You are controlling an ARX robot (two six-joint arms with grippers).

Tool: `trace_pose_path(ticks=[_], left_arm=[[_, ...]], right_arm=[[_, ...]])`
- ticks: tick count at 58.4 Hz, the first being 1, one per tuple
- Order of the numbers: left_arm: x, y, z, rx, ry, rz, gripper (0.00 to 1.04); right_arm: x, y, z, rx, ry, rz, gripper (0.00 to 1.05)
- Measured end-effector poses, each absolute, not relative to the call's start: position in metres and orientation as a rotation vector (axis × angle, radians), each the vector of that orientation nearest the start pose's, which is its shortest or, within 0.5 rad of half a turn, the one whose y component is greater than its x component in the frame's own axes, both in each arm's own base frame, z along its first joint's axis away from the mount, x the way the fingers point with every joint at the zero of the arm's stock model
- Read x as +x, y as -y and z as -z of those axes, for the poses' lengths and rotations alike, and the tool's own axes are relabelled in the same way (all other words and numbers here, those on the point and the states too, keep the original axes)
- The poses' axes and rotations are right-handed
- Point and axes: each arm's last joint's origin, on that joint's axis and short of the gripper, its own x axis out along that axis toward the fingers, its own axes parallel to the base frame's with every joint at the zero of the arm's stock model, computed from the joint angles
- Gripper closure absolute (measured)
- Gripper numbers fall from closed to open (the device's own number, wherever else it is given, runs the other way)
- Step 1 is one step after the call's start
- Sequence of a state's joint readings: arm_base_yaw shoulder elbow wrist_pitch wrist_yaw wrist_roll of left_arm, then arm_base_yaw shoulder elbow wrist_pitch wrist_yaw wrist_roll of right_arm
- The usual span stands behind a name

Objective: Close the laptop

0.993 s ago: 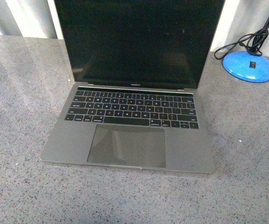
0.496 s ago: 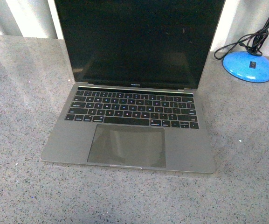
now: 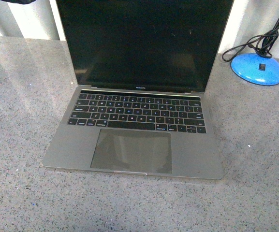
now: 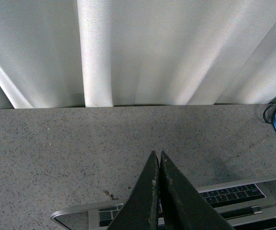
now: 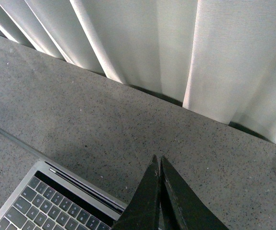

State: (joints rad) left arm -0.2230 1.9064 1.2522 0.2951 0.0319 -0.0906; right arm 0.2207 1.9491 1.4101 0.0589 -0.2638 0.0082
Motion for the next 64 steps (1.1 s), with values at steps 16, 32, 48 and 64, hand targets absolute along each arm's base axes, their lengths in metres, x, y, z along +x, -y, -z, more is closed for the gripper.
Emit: trace_pose_path(ticks=[16, 32, 48, 64], left_arm=[[0.414, 0.096, -0.218, -0.052, -0.382, 0.235, 1.01], [0.413, 0.096, -0.219, -0.054, -0.391, 0.234, 1.01], [0.41, 0.095, -0.221, -0.071, -0.403, 0.235, 1.01], [0.409, 0.095, -0.221, -0.073, -0.423, 0.237, 1.01]], right_arm=[[0.431, -0.104, -0.227, 0.019, -0.495, -0.471, 1.04], [0.431, -0.104, -0.226, 0.019, -0.502, -0.466, 1.04], [0.425, -0.107, -0.219, 0.034, -0.526, -0.449, 1.04], [0.411, -0.112, -0.219, 0.041, -0.53, -0.444, 1.04]])
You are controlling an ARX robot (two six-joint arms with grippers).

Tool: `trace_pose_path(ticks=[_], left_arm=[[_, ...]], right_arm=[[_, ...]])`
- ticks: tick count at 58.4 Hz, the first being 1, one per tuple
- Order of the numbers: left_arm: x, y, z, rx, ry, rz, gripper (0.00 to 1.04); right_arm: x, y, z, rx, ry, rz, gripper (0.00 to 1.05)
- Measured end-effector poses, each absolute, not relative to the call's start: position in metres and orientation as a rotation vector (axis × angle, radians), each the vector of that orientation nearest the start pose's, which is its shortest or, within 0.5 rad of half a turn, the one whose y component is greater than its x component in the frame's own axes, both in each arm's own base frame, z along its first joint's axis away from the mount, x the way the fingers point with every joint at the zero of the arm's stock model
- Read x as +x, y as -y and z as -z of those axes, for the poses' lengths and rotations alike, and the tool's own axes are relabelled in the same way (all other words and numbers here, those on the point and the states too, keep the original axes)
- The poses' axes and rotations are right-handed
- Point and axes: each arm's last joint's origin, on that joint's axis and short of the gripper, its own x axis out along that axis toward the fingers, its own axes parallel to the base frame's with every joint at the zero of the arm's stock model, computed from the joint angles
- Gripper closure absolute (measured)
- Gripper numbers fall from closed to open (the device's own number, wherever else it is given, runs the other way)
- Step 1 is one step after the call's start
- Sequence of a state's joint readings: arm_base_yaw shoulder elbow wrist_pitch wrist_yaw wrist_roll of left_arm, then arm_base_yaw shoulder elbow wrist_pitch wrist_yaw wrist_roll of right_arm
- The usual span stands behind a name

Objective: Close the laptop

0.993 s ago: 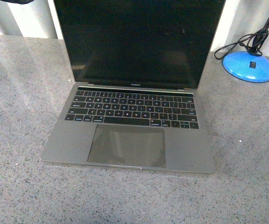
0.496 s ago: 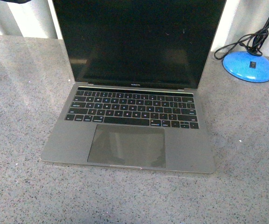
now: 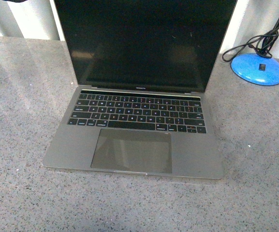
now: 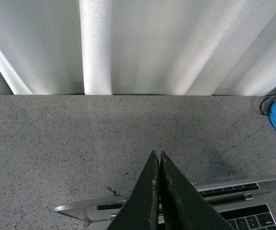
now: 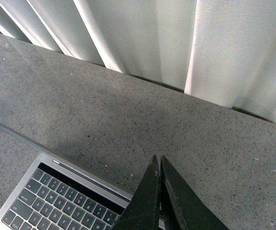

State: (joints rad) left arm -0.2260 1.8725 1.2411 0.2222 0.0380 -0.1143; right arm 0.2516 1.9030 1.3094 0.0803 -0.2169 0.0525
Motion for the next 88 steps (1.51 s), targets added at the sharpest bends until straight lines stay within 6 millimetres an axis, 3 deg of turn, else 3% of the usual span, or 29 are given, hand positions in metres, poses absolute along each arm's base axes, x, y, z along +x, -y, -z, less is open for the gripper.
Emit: trace_pose_path(ticks=[38, 61, 64, 70, 81, 88], left_arm=[[0.41, 0.096, -0.225, -0.067, -0.504, 0.241, 1.01], [0.407, 0.095, -0.216, -0.056, -0.592, 0.228, 1.01], [0.401, 0.088, -0.215, -0.07, -0.587, 0.247, 1.01], [0.366, 0.065, -0.197, -0.097, -0.669, 0.258, 1.01], [0.367, 0.045, -0.189, -0.119, -0.692, 0.225, 1.01], [0.369, 0.042, -0.185, -0.12, -0.688, 0.213, 1.01]], right_arm=[[0.389, -0.115, -0.216, 0.077, -0.552, -0.422, 1.04], [0.376, -0.117, -0.202, 0.065, -0.61, -0.394, 1.04], [0.374, -0.118, -0.201, 0.063, -0.614, -0.395, 1.04], [0.37, -0.12, -0.198, 0.062, -0.63, -0.391, 1.04], [0.363, -0.125, -0.193, 0.071, -0.651, -0.39, 1.04], [0.358, -0.128, -0.185, 0.082, -0.674, -0.386, 1.04]])
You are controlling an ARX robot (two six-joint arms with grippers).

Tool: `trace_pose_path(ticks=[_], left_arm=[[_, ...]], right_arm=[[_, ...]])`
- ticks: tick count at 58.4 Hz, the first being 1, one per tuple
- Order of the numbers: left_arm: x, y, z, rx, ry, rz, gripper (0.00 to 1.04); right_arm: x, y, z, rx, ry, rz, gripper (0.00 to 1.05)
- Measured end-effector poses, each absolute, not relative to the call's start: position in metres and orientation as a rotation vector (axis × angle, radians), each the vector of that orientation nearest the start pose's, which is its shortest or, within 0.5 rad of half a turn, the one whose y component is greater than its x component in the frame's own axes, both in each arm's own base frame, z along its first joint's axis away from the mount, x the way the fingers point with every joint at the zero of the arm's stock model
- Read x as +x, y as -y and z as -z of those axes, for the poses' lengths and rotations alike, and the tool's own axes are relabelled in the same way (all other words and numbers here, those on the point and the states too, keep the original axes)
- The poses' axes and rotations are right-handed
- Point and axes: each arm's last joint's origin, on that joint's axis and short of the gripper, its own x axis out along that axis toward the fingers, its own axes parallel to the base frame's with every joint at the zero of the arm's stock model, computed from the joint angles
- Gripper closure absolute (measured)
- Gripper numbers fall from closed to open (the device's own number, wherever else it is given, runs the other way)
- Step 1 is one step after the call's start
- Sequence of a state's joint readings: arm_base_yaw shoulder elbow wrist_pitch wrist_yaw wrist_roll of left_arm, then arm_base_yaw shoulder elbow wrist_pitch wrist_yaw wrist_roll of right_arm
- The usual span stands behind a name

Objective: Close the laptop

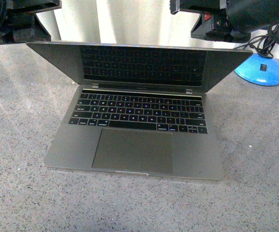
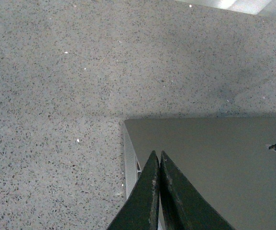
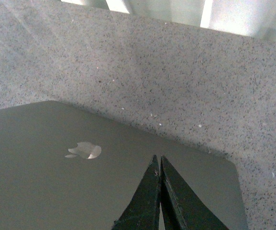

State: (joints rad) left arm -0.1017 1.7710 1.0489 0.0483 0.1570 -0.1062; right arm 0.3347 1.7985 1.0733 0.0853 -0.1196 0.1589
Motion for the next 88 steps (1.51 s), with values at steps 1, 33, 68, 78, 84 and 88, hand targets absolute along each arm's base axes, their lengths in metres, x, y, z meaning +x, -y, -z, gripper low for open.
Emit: trace_pose_path(ticks=[1, 33, 68, 78, 84, 88], left_arm=[[0.369, 0.043, -0.185, -0.119, -0.685, 0.213, 1.01], [0.351, 0.057, -0.176, -0.128, -0.707, 0.246, 1.01], [0.33, 0.064, -0.162, -0.176, -0.763, 0.258, 1.01], [0.325, 0.069, -0.155, -0.176, -0.786, 0.265, 1.01], [0.322, 0.07, -0.153, -0.179, -0.797, 0.266, 1.01], [0.321, 0.07, -0.151, -0.183, -0.801, 0.266, 1.01]], right_arm=[[0.357, -0.128, -0.185, 0.081, -0.676, -0.384, 1.04], [0.338, -0.134, -0.16, 0.098, -0.746, -0.353, 1.04], [0.323, -0.125, -0.136, 0.132, -0.786, -0.325, 1.04], [0.319, -0.123, -0.131, 0.141, -0.796, -0.323, 1.04], [0.317, -0.123, -0.128, 0.148, -0.801, -0.319, 1.04], [0.316, -0.124, -0.126, 0.152, -0.804, -0.319, 1.04]])
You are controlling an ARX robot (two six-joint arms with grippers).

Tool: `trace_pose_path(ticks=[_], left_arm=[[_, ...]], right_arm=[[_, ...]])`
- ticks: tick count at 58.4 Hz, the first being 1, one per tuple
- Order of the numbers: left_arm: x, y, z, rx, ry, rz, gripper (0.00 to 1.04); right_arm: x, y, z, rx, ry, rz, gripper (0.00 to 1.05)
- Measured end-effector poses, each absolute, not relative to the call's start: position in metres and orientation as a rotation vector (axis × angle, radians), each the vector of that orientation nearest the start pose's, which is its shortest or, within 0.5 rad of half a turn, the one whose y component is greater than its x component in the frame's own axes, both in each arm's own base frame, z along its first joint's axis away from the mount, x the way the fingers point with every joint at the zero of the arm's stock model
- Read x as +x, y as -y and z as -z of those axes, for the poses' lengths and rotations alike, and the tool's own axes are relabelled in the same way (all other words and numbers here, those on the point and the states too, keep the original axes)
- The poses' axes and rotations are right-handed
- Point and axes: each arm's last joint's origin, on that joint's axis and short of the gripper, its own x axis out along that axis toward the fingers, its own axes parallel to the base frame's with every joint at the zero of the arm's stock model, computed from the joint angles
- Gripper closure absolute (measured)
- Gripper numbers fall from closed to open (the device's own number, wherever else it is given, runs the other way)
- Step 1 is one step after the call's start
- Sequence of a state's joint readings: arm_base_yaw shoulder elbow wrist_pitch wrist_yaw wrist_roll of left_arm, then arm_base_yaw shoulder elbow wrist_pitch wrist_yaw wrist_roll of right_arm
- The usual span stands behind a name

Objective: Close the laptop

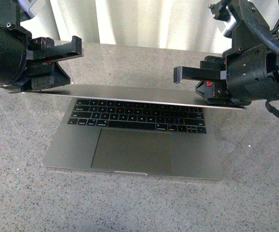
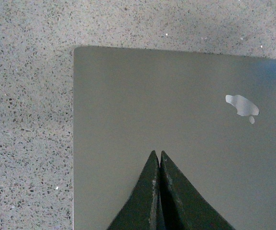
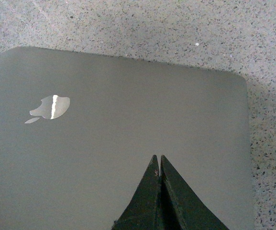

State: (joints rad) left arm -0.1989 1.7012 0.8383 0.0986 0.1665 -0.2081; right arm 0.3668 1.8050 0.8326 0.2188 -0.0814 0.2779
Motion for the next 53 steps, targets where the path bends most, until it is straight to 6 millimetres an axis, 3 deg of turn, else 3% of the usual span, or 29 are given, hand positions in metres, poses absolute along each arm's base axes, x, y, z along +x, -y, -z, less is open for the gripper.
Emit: trace_pose_path(ticks=[29, 53], left_arm=[[0.311, 0.066, -0.132, -0.228, -0.848, 0.248, 1.01], [0.301, 0.076, -0.123, -0.287, -0.878, 0.259, 1.01]], right_arm=[[0.304, -0.125, -0.111, 0.174, -0.842, -0.302, 1.04], [0.294, -0.12, -0.099, 0.183, -0.869, -0.285, 1.04]])
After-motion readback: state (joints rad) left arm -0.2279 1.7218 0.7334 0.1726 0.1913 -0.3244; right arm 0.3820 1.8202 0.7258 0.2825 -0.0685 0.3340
